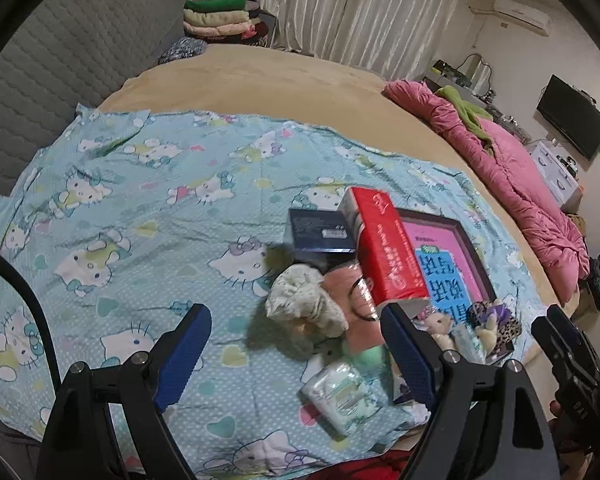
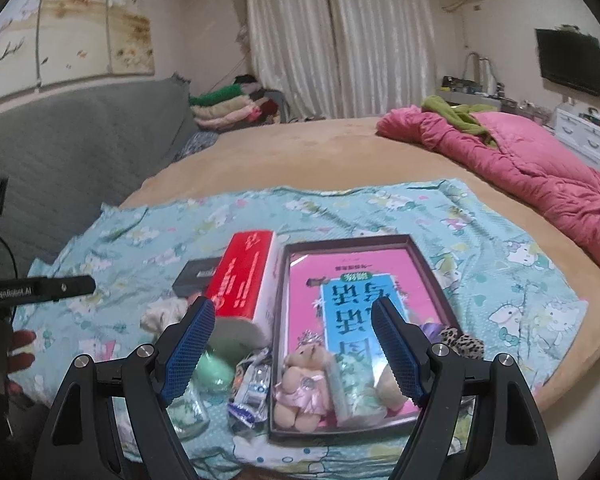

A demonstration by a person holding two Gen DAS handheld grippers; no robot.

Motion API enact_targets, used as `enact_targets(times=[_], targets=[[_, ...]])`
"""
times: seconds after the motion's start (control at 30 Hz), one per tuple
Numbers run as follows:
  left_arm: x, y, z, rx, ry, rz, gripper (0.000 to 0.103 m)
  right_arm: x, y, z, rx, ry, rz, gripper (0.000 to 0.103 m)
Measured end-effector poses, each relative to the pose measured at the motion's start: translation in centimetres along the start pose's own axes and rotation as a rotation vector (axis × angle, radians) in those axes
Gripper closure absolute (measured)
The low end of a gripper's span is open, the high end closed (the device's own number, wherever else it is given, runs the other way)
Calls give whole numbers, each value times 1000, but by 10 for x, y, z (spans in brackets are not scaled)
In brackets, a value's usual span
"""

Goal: Organize soft objects
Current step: 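Move the left tool to the white wipes pack while the right tool reaches the snack packet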

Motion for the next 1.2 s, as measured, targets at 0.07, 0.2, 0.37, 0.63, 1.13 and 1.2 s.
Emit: enact_targets(times=[0.07, 0.2, 0.37, 0.63, 1.13, 1.2], targets=[[2, -7, 4, 13, -2, -4, 17, 6, -6, 5, 25, 2, -32, 21], [3, -23, 16, 56, -17, -6, 17, 20, -25, 15, 80, 9, -105, 21], [1, -38, 28, 94, -46, -14, 17, 30, -41, 24, 128, 13, -156, 21], [-20, -61, 51, 176, -101, -1, 17, 34, -57, 35, 187, 11, -202, 21], [-68, -87, 94, 310, -181, -2, 17, 23, -73, 51, 255, -11, -208, 21], [-70, -89, 100, 329, -179, -9, 17, 22, -74, 53, 262, -13, -207, 21]])
Point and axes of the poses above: each gripper's, at about its wrist camera, not at the fingertips, and z roughly the way its jaws point, x to its left, y to its top, the point moved 7 cm from there along z, roughly the way its jaws point, and after that the axes turned 11 degrees about z, right-handed, at the moved point
